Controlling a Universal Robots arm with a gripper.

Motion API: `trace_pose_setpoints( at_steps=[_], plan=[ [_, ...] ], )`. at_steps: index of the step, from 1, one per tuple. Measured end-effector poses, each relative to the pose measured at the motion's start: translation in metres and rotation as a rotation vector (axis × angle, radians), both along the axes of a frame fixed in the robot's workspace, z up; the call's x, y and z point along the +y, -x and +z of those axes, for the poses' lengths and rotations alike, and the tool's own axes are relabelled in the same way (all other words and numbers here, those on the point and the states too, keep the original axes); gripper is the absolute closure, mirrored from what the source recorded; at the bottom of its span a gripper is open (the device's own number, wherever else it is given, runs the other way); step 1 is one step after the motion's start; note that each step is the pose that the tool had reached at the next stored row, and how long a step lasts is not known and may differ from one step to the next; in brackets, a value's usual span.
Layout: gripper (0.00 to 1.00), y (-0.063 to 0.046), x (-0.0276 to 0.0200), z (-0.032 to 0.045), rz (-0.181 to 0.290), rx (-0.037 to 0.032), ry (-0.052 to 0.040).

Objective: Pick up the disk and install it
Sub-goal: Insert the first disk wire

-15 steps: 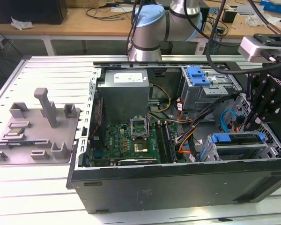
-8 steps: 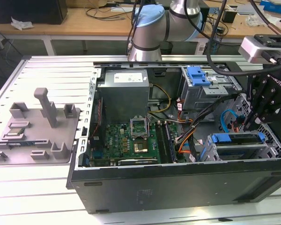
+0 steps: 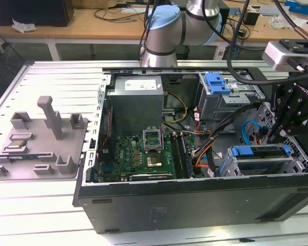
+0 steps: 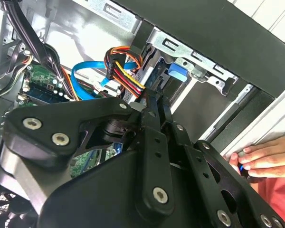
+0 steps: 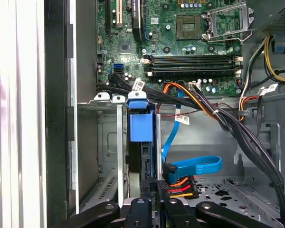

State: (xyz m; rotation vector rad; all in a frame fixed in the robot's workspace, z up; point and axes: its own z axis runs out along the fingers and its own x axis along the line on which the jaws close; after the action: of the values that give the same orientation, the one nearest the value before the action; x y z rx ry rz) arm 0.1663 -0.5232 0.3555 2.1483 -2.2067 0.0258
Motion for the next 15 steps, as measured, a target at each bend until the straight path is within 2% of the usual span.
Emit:
trace_pose_setpoints(
  at_steps=[5, 15],
  plan=[
    [0.84, -0.0011, -0.0014, 0.0, 0.0, 0.0, -0.0134],
    [0.84, -0.002, -0.0041, 0.0, 0.0, 0.0, -0.0196]
  ],
)
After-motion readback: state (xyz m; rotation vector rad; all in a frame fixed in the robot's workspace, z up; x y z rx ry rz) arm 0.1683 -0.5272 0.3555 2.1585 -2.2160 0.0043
